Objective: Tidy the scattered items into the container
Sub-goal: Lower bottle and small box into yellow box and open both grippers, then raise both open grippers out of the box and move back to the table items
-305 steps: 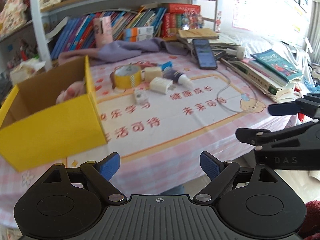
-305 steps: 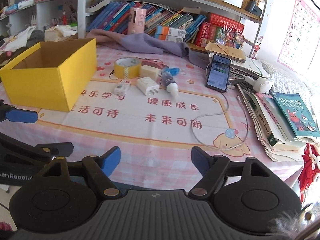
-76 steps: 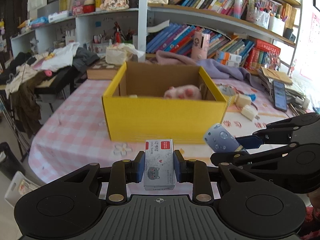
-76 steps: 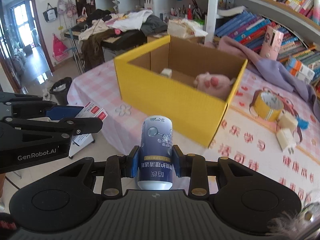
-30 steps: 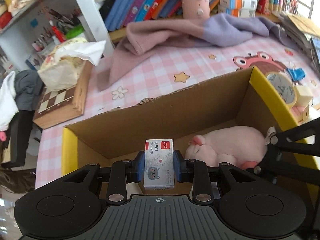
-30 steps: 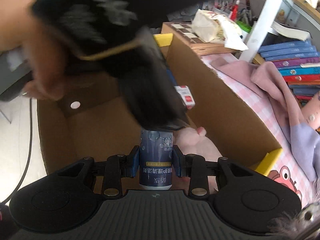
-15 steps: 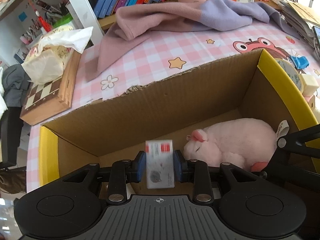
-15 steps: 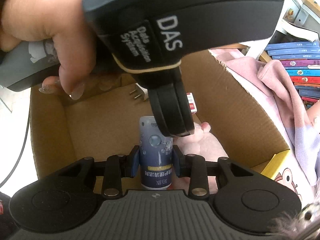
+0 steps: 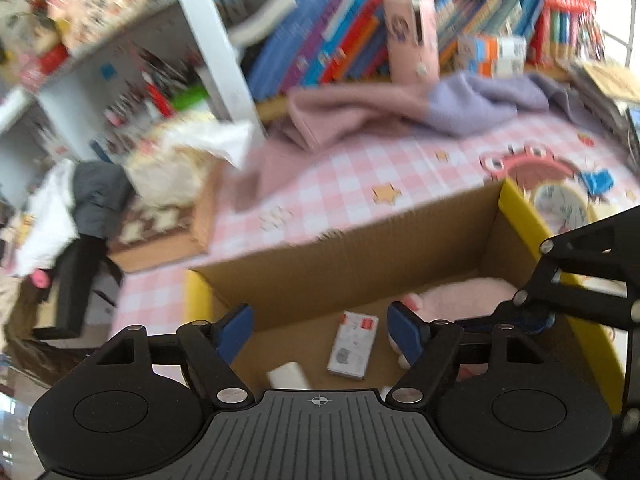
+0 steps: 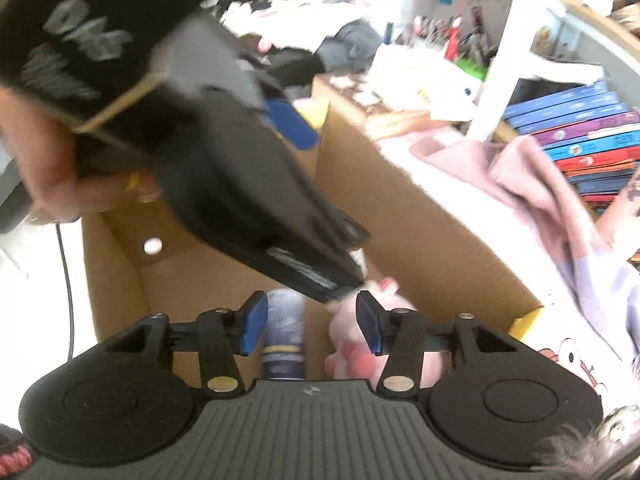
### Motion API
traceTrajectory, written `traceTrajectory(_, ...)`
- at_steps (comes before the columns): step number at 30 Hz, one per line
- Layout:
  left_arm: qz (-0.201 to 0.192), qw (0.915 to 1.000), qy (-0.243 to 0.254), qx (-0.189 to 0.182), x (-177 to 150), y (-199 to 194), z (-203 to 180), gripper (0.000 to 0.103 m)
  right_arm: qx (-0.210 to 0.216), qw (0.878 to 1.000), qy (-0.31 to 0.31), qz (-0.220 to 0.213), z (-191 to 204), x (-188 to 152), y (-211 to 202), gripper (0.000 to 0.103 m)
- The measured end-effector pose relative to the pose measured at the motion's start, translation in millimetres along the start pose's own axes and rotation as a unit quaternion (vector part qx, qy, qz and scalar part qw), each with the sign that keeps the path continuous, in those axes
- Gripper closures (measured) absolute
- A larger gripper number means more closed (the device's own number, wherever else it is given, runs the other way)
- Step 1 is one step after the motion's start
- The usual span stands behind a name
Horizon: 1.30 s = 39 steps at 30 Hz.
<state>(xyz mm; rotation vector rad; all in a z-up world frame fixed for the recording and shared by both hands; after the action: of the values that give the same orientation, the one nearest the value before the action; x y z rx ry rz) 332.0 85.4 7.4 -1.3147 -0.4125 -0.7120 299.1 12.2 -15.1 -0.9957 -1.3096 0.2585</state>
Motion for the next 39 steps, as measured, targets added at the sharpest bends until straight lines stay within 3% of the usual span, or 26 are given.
traceTrajectory(7, -0.078, 0.9957, -0.041, 0.027, -8.4, -71.9, 13.2, 0.023, -0.034, 0.996, 0.036, -0.073, 3.9, 13.6, -52.1, 0.053)
traceTrajectory(18, -0.143, 0.9814, -0.118, 0.048, -57.5, -152.6, 9.5, 0.023, -0.087, 0.982, 0.065, -0.156, 31.3, 11.7, -116.6, 0.053)
traceTrajectory(21, -0.157, 0.9782, -0.126, 0.052, -72.2, -170.6, 3.0, 0.021, -0.105, 0.977, 0.076, -0.171, 41.0, 2.3, -133.9, 0.053)
traceTrajectory(24, -0.171, 0.9755, -0.124, 0.063, -88.5, -187.8, -5.7, 0.013, -0.130, 0.970, 0.086, -0.187, 52.3, -10.0, -151.4, 0.053)
traceTrajectory(35, -0.173, 0.9668, -0.162, 0.095, -157.3, -236.2, -17.8, 0.013, -0.205, 0.949, 0.122, -0.206, 96.0, -72.7, -196.4, 0.052)
traceTrajectory(39, -0.186, 0.9610, -0.171, 0.113, -176.2, -248.5, -31.9, 0.010, -0.243, 0.939, 0.129, -0.208, 109.2, -96.9, -207.4, 0.044)
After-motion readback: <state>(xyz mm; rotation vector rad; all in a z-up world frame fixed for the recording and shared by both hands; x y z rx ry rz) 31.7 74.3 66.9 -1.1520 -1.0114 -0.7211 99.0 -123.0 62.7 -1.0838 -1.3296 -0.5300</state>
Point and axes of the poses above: each gripper's, at about its wrist camera, not at the fingertips, and y roughly the way its jaws point, z to its left, x to its top, the point moved 3 cm from there along y, roughly the way its jaws point, and after that the axes turned 2 degrees about -z, right-handed, at the moved point
